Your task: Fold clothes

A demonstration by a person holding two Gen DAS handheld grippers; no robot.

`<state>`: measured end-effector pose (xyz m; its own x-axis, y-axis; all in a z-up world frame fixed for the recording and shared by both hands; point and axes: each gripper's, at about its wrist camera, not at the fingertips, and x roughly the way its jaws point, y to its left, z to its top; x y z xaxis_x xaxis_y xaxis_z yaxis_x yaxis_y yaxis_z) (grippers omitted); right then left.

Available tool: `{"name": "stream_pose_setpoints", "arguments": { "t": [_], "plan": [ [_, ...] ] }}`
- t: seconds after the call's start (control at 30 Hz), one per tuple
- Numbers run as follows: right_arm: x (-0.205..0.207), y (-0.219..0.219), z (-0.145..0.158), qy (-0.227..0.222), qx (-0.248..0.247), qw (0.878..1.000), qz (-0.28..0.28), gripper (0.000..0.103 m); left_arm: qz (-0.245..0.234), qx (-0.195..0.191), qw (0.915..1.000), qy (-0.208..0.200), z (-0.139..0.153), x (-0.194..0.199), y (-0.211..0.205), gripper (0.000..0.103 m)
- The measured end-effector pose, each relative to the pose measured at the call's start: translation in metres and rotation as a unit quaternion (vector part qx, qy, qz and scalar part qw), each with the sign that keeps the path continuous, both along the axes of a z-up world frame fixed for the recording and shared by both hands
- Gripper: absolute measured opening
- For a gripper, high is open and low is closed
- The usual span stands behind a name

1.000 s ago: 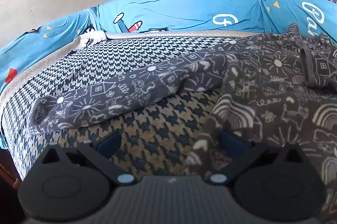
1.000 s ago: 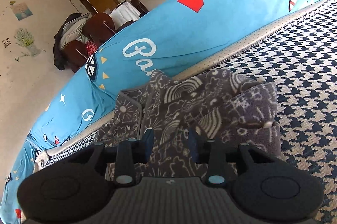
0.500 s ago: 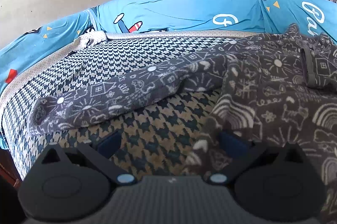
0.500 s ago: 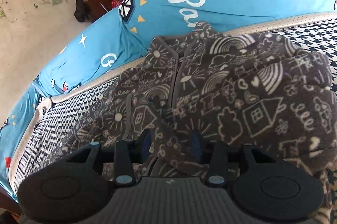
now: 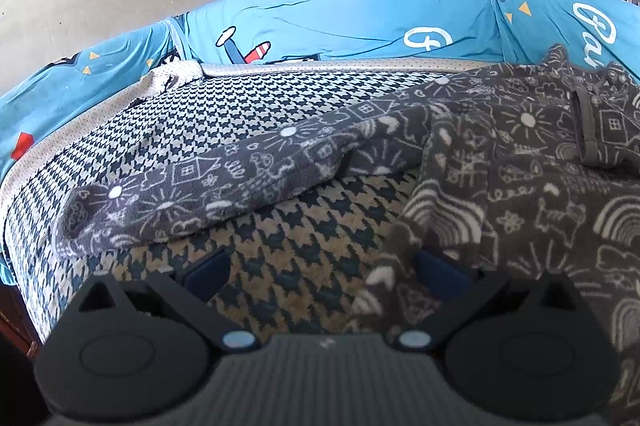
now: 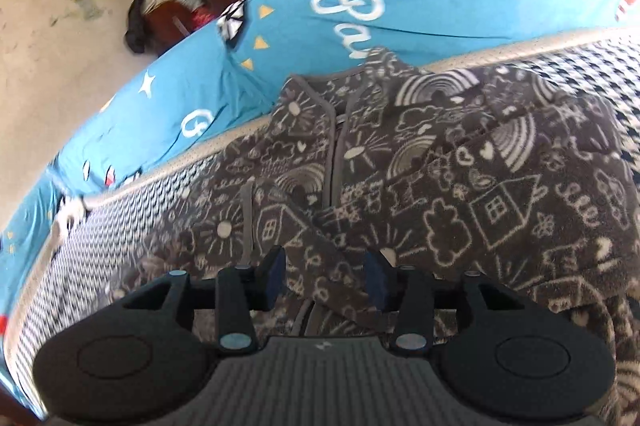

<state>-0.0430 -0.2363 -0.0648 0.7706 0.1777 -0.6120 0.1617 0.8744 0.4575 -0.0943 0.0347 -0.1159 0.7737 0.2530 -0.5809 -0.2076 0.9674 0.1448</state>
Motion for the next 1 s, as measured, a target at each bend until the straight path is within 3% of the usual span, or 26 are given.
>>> {"name": "stream_pose_setpoints", "arguments": {
  "t": [0.07, 0.23, 0.53, 0.67, 1.0],
  "plan": [
    [-0.001, -0.002, 0.006, -0.009, 0.02, 1.0, -0.014, 0.044, 0.0, 0.0, 1.0, 0.0, 0.0, 0.0, 0.0, 0.103],
    [-0.007, 0.012, 0.025, -0.057, -0.023, 0.998, 0.023, 0.045, 0.0, -0.001, 1.0, 0.0, 0.0, 0.0, 0.0, 0.103],
    [-0.001, 0.039, -0.002, -0.044, -0.131, 0.986, 0.098, 0.046, 0.0, 0.015, 0.9999, 0.001, 0.002, 0.0, -0.004, 0.103],
    [0.002, 0.058, -0.01, -0.058, -0.212, 0.969, 0.116, 0.046, 0.005, 0.018, 0.9998, 0.004, 0.009, 0.001, -0.007, 0.103],
    [0.01, 0.071, -0.026, -0.05, -0.283, 0.946, 0.148, 0.046, -0.008, -0.073, 0.9971, 0.022, 0.053, 0.027, -0.001, 0.103]
  ]
}}
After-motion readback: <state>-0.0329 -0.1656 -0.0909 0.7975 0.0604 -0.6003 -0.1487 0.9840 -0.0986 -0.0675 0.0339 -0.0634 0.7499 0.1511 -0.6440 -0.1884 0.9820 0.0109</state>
